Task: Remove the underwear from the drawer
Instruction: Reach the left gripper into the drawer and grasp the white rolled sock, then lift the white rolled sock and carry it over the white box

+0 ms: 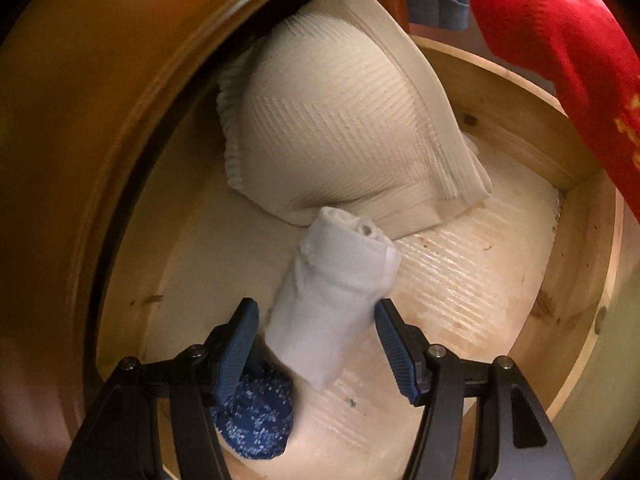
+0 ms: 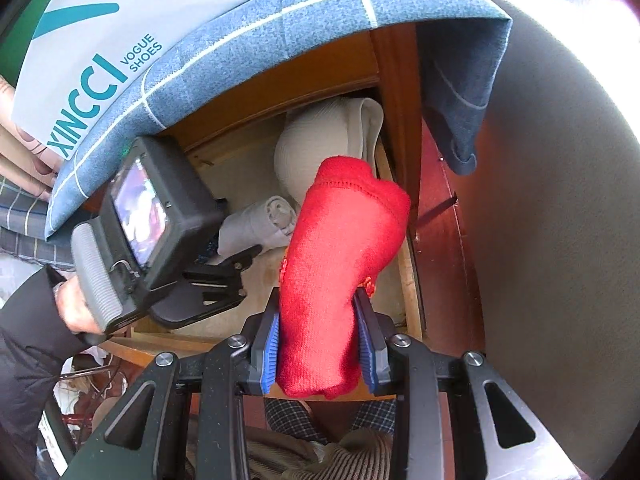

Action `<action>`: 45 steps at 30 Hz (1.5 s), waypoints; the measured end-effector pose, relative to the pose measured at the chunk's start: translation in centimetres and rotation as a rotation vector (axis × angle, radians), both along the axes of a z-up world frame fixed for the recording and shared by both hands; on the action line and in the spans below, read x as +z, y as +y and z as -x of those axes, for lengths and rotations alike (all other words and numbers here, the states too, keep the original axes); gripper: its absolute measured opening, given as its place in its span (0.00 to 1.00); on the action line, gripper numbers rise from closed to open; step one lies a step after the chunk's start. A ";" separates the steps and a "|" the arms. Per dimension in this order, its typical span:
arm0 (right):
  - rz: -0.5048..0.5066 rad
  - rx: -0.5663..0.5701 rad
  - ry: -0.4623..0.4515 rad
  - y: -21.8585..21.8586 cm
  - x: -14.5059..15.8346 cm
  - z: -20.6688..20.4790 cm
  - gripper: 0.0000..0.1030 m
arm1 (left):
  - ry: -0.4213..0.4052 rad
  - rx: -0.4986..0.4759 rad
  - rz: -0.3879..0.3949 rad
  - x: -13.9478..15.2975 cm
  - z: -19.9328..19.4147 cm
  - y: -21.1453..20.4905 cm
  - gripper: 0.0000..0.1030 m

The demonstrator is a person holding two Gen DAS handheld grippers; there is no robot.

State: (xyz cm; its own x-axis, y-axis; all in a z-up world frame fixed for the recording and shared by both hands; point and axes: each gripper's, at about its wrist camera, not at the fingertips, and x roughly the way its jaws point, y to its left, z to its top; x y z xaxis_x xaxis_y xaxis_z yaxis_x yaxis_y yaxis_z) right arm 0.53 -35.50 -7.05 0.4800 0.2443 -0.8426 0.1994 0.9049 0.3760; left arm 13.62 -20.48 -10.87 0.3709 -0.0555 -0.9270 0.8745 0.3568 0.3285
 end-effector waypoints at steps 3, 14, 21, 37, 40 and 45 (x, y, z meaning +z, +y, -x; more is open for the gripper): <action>-0.001 0.005 0.001 0.0 -0.1 -0.1 0.29 | 0.028 -0.006 -0.008 -0.6 -0.5 -0.3 0.61; -0.021 0.018 -0.003 -0.4 0.0 -0.1 0.29 | 0.088 0.072 0.006 -0.7 -3.2 -0.8 0.47; -0.024 0.024 -0.005 -0.5 -0.1 -0.1 0.29 | 0.087 0.054 0.001 0.3 -1.8 -0.1 0.43; -0.005 0.038 0.007 0.4 -0.9 -0.7 0.29 | 0.074 0.123 0.104 6.4 2.3 4.8 0.43; -0.001 0.042 0.012 0.6 -1.0 -1.0 0.29 | 0.069 0.154 0.137 6.7 4.9 5.6 0.43; 0.022 0.049 0.014 1.1 -1.1 -1.2 0.29 | 0.044 0.223 0.197 8.7 5.5 5.9 0.43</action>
State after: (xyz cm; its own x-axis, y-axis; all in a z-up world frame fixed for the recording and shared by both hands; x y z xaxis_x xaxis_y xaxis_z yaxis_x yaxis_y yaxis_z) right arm 1.74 -34.36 -8.12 0.4562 0.2484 -0.8545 0.1600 0.9217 0.3534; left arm 8.15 -14.57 -2.19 0.3542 -0.1575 -0.9218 0.7790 0.5950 0.1976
